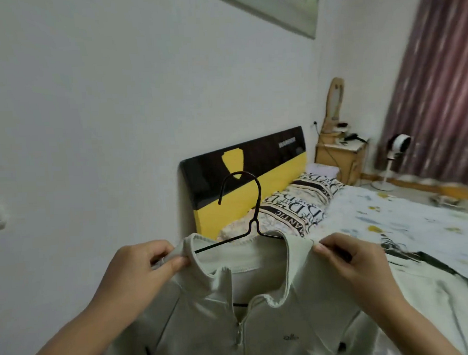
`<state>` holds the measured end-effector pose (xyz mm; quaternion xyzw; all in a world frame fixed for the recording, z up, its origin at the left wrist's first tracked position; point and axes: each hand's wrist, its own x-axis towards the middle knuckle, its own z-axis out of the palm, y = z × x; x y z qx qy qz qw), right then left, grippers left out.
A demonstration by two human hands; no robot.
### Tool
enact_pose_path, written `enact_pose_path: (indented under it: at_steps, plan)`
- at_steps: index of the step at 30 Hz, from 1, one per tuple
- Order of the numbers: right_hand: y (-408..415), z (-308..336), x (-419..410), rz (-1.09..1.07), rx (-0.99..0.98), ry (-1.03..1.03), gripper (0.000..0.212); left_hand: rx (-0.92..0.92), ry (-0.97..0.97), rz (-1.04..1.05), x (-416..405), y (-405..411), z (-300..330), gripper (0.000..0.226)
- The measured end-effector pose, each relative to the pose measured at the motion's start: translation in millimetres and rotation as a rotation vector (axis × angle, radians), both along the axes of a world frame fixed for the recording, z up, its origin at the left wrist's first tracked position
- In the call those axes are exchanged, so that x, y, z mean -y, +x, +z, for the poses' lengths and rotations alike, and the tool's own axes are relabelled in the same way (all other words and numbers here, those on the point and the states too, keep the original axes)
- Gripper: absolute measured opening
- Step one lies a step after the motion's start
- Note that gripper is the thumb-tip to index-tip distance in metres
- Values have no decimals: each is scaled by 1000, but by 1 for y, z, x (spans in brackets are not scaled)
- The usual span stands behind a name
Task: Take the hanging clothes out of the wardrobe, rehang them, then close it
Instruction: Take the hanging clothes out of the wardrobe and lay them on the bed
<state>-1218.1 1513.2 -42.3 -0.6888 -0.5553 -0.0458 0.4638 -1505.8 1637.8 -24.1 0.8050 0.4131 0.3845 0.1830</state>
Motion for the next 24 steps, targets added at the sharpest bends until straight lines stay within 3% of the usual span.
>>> enact_pose_path:
  at_steps: [8,14,24]
  plan:
    - [102,-9,52,-277,15,-12,7,-15,-110,-258,-24,142,-11,19]
    - [192,-12,94,-404,-33,-97,29,-24,-137,-359,-18,266,-20,27]
    - [309,-40,122,-621,-157,-261,25,-52,-241,-528,-13,420,-37,23]
